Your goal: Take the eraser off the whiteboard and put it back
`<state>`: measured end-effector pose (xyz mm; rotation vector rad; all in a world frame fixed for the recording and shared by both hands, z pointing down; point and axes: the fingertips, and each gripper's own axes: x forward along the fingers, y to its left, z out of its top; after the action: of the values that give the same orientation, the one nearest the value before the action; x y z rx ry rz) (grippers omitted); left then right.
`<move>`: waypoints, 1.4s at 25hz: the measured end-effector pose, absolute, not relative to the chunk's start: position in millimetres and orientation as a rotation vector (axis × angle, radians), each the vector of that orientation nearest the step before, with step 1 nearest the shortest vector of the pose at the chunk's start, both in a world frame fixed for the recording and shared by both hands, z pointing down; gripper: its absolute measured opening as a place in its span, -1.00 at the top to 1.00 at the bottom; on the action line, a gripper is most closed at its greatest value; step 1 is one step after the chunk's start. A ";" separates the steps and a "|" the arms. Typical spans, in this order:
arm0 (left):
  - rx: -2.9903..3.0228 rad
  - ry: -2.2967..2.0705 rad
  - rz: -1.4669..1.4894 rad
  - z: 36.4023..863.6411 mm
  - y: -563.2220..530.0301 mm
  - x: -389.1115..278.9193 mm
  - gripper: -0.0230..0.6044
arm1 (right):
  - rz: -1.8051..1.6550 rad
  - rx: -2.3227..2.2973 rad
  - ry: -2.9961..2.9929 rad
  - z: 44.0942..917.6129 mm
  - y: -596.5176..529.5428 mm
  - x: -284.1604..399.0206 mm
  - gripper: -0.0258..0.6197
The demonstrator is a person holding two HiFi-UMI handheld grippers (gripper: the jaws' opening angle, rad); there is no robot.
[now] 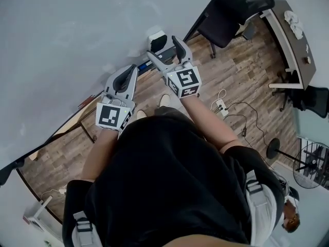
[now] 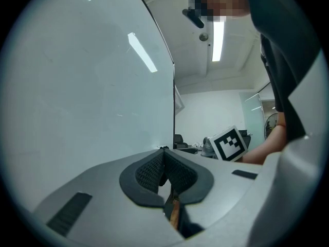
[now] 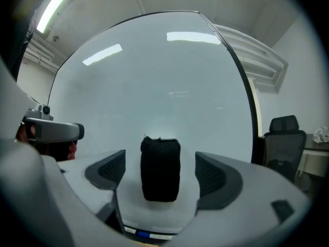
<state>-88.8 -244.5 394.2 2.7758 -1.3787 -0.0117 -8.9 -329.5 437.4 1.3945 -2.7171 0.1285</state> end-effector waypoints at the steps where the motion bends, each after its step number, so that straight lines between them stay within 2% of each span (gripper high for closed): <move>1: 2.774 -1.382 -0.009 394.4 -245.5 -89.0 0.94 | 0.130 1.391 -2.718 438.8 -331.3 -9.8 -0.39; 16: 2.743 -1.417 0.023 400.9 -243.5 -97.8 0.94 | 0.158 1.385 -2.685 462.8 -341.6 -18.7 -0.18; 18: 2.738 -1.423 0.027 402.1 -242.4 -100.8 0.94 | 0.156 1.386 -2.678 465.0 -341.1 -20.3 -0.10; 21: 2.731 -1.431 0.032 404.0 -241.4 -104.6 0.94 | 0.146 1.401 -2.671 465.8 -341.4 -20.4 0.18; 22: 2.730 -1.432 0.032 404.4 -240.8 -105.1 0.94 | 0.144 1.404 -2.670 465.8 -341.5 -19.9 0.20; 35: 2.743 -1.415 0.011 404.7 -231.0 -106.8 0.94 | 0.174 1.401 -2.674 464.2 -330.1 -17.3 0.23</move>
<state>-106.8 -231.0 404.7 2.7435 -1.4155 0.0108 -17.3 -330.1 464.2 1.4010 -2.6736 0.1739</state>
